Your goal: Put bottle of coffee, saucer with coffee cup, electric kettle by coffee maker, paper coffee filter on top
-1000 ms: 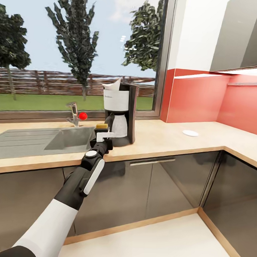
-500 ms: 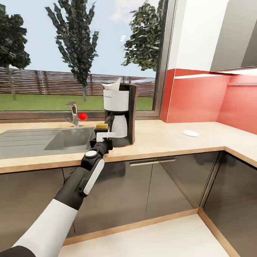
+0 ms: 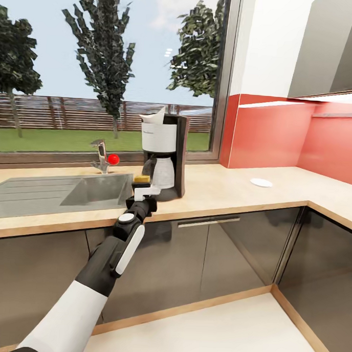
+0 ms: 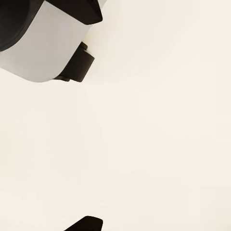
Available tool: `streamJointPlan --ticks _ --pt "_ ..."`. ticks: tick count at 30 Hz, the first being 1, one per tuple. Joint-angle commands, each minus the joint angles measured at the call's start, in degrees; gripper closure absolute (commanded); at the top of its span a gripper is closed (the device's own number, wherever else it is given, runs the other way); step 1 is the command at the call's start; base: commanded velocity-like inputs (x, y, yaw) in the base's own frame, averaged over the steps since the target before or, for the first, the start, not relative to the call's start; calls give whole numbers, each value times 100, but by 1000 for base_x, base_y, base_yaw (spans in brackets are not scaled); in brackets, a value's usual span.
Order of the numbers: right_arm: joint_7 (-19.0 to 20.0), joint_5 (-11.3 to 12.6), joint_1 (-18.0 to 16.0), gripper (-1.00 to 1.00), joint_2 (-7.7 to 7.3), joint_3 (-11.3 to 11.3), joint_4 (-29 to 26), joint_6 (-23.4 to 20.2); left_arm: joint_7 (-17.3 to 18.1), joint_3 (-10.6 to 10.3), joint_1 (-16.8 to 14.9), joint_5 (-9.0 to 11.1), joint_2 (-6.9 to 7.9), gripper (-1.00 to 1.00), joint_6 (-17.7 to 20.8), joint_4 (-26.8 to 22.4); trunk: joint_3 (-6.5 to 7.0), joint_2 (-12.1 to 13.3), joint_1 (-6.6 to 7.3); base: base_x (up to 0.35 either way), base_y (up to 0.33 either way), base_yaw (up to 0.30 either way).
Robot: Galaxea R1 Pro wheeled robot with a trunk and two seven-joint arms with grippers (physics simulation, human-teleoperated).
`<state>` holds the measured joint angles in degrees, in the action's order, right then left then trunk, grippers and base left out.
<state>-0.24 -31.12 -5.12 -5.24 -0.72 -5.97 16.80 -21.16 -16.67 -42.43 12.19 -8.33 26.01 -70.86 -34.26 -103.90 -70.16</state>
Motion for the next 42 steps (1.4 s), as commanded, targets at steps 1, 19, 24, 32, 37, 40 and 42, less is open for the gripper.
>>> streamJointPlan --ticks 1,19,24,32,37,40,42 --pt "-3 -8 -3 -100 -2 -6 3 17 -51 -12 2 39 2 100 20 -8 -6 -3 1 0 0 0" --pt "-3 -8 -46 -100 -7 -7 6 16 -92 44 225 -70 -123 100 -163 -237 -6 -3 1 0 0 0" --pt "-2 -8 -50 -100 -10 -7 5 16 -113 41 347 -78 -133 100 -182 -432 -6 -3 1 0 0 0" --pt "-2 -8 -50 -100 -11 -7 7 16 -116 27 350 -81 -134 100 -178 -432 -6 -3 1 0 0 0" --pt "-2 -8 -50 -100 -12 -7 6 16 -107 -66 350 -84 -134 100 -155 -481 -6 -3 1 0 0 0" --pt "-3 -8 -50 -100 -12 -7 2 16 -102 -117 350 -88 -139 100 -133 -517 -6 -3 1 0 0 0" --pt "-3 -8 -50 -100 -12 -7 3 16 -100 -130 350 -95 -141 100 -124 -529 -6 -3 1 0 0 0"
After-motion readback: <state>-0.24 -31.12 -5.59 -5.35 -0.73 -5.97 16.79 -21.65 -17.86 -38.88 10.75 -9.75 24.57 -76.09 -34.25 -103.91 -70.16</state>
